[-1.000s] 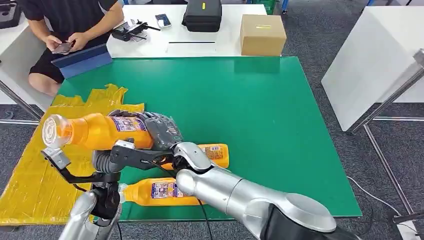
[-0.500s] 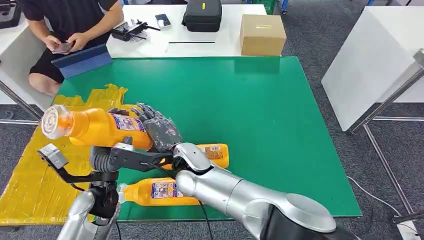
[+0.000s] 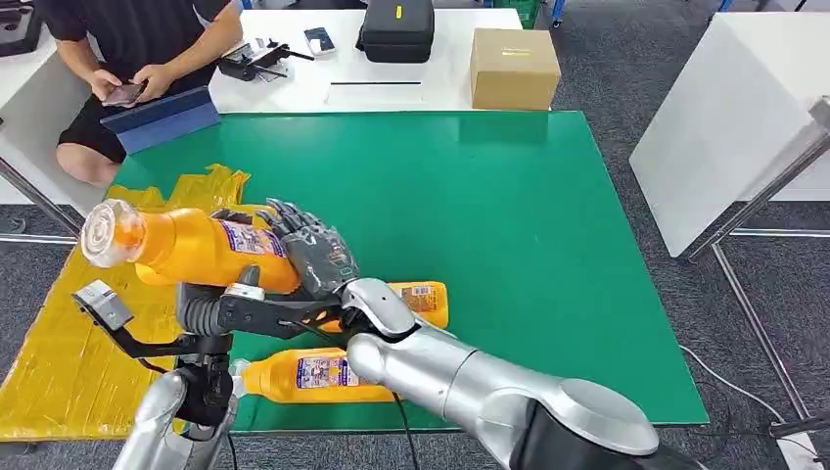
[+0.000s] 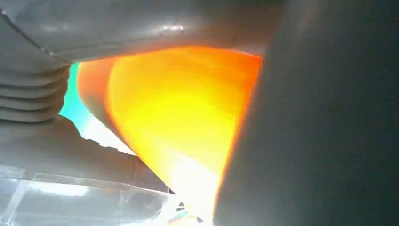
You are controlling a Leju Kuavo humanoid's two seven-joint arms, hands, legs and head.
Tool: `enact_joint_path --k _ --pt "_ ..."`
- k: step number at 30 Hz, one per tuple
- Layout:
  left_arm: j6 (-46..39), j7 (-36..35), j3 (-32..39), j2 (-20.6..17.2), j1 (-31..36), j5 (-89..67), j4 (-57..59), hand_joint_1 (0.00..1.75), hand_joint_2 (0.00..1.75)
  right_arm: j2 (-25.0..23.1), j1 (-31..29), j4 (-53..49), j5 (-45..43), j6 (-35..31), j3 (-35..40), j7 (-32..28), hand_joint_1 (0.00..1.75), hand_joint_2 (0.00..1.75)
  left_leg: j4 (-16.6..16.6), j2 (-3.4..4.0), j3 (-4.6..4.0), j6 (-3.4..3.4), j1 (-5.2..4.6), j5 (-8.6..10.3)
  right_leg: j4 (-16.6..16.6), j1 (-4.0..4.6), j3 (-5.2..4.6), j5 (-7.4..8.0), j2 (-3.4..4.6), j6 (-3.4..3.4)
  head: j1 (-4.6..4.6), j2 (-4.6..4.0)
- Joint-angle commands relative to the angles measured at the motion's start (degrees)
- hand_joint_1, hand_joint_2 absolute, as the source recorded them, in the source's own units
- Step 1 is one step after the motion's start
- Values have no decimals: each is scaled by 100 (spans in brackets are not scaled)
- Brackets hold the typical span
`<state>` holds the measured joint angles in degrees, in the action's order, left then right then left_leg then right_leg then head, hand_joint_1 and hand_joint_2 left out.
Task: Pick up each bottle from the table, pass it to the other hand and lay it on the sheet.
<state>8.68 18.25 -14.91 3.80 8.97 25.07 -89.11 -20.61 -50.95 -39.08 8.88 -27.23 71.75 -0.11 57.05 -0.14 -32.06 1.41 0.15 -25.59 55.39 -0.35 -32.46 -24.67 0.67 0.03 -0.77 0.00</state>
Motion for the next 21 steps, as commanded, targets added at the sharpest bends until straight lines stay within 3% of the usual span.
enact_joint_path --k 1,14,17,21 --pt "231 117 146 155 43 -127 -298 175 175 63 207 21 1554 413 -2366 -455 0 0 5 -17 -5 -5 3 0 1 3 3 -4 -20 0 -2 0" --pt "227 130 163 162 38 -164 -307 175 175 61 369 -199 1787 404 -2657 -491 0 0 2 -19 -1 -6 0 0 1 0 8 -4 -20 0 0 0" --pt "242 188 336 127 -108 -158 -334 175 175 398 813 -1444 2604 675 -3648 -589 0 0 3 -26 4 -9 1 -2 1 1 16 -8 -29 0 0 0" --pt "341 228 477 170 -188 -145 -290 175 175 751 1278 -2669 2963 987 -4235 -571 0 0 1 -37 8 -7 -1 -3 -3 -1 23 -12 -39 3 0 0"
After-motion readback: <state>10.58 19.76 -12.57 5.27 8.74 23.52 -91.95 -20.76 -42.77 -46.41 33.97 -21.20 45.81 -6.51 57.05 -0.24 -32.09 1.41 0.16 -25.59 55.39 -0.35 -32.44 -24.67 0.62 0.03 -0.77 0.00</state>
